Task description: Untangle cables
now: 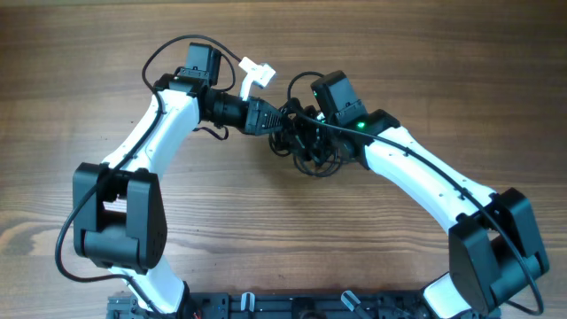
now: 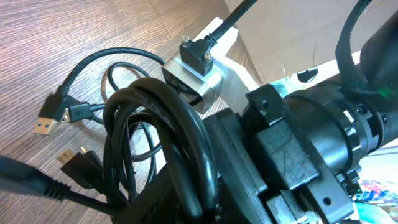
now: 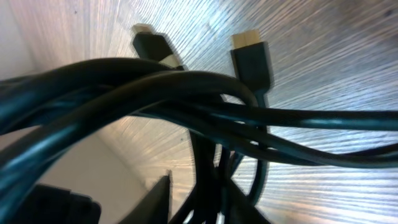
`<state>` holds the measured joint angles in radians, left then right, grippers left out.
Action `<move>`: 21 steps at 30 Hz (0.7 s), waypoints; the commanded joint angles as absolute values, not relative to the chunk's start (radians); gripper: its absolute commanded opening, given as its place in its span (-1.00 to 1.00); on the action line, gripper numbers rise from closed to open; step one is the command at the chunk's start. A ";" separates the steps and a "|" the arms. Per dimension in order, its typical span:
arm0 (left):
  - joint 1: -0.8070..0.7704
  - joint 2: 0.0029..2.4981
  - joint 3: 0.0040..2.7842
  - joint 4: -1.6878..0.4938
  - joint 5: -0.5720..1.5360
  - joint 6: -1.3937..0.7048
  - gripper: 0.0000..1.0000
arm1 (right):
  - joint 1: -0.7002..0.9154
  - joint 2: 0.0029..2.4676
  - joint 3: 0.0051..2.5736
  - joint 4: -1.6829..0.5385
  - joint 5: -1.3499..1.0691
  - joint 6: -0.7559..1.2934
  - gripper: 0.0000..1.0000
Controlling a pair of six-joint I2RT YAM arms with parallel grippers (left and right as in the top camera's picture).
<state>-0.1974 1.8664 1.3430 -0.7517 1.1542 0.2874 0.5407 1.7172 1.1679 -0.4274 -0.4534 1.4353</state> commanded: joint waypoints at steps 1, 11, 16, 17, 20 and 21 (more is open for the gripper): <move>-0.218 1.865 1.341 -0.752 1.223 0.307 -0.92 | 0.551 1.723 1.170 -0.426 -0.389 1.412 -0.73; -0.210 1.865 1.341 -0.748 1.207 0.307 -0.92 | 0.506 1.704 1.170 -0.492 -0.337 1.316 -0.91; -0.188 1.865 1.341 -0.696 1.159 0.173 -0.92 | 0.507 1.603 1.170 -0.490 -0.293 1.236 -0.91; -0.184 1.865 1.341 -0.677 1.110 0.111 -0.92 | 0.507 1.565 1.170 -0.487 -0.281 1.201 -0.92; -0.185 1.865 1.341 -0.651 1.005 0.007 -0.92 | 0.508 1.497 1.170 -0.484 -0.281 1.136 -0.91; -0.186 1.865 1.341 -0.644 0.981 -0.027 -0.92 | 0.508 1.483 1.170 -0.486 -0.284 1.121 -0.91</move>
<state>-0.2047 1.8683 1.3399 -0.6662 1.1385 0.1398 0.5144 1.6035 1.1656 -0.4927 -0.3119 1.2354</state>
